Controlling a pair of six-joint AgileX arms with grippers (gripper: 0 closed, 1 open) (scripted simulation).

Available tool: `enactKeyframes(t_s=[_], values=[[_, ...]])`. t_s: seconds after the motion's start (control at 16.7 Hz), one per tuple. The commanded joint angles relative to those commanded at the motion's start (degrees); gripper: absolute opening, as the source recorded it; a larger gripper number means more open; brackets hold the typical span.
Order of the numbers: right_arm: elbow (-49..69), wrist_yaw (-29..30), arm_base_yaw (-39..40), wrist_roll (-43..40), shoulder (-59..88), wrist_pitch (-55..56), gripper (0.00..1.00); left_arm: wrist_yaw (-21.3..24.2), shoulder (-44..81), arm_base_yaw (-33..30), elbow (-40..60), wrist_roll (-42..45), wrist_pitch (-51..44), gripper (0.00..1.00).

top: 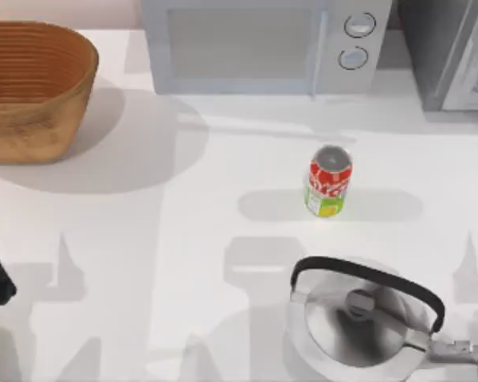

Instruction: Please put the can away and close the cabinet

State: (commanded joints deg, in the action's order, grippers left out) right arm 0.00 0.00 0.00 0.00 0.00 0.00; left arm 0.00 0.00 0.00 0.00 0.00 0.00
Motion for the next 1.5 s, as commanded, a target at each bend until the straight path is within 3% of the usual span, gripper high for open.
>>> enactKeyframes(t_s=[0.36,0.72,1.2,1.5], values=[[4.8,0.7,3.3,2.0,5.8,0.1,1.00,0.0,0.0,0.0,0.0,0.0,0.0,1.00],[22.0,4.3,14.7,9.2,31.9,1.1,1.00,0.0,0.0,0.0,0.0,0.0,0.0,1.00],[48.7,17.5,32.5,23.4,82.7,-0.6,1.00,0.0,0.0,0.0,0.0,0.0,0.0,1.00],[56.2,25.9,39.2,30.8,100.7,-5.3,1.00,0.0,0.0,0.0,0.0,0.0,0.0,1.00]])
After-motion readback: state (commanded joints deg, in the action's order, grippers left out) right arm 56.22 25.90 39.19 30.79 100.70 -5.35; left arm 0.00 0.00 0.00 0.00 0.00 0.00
